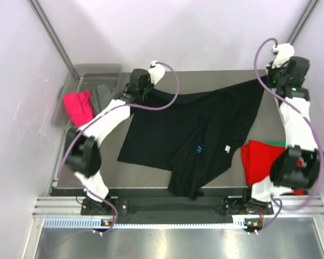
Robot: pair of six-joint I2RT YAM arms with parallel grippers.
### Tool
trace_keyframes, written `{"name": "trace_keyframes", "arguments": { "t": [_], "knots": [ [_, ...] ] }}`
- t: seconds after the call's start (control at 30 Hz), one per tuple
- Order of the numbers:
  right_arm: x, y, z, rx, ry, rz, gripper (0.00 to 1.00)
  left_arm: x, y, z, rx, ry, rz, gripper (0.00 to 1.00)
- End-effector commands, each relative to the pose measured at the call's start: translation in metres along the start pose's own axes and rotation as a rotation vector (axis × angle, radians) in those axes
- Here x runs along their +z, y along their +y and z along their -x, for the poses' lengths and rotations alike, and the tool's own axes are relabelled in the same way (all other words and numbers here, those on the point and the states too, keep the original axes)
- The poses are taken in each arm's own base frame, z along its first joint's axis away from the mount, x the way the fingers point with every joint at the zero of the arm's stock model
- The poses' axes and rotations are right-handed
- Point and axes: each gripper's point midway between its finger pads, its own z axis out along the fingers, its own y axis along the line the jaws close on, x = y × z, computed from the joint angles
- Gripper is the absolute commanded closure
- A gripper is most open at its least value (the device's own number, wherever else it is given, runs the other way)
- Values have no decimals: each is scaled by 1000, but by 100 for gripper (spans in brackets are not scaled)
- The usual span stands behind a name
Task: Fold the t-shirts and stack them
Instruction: Flatten the tshirt out
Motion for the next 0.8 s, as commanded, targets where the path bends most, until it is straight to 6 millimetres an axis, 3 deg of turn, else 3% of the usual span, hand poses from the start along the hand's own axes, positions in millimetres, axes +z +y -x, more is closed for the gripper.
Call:
{"name": "trace_keyframes", "arguments": {
  "t": [0.0, 0.03, 0.1, 0.13, 0.17, 0.23, 0.33, 0.5, 0.77],
  "knots": [
    [-108, -5, 127, -45, -322, -58, 100, -103, 52, 91, -142, -250, 36, 100],
    [-137, -5, 143, -65, -360, -76, 100, -129, 68, 101, -157, -286, 54, 100],
    [-166, -7, 155, -104, -394, -108, 100, -158, 88, 110, -159, -324, 74, 100],
    [-194, -7, 163, -118, -430, -130, 100, -171, 92, 110, -152, -324, 70, 100],
    [-208, -8, 165, -126, -449, -150, 100, -197, 105, 116, -162, -368, 89, 100],
    [-245, -4, 167, -149, -487, -176, 100, -224, 118, 116, -158, -390, 93, 100],
    [-287, 5, 161, -161, -518, -185, 100, -283, 144, 118, -194, -484, 122, 100],
    [-338, 14, 152, -175, -553, -202, 100, -345, 164, 110, -180, -542, 171, 100],
    [-476, 23, 172, -252, -802, -346, 100, -460, 213, 107, -220, -703, 327, 100]
  ]
}}
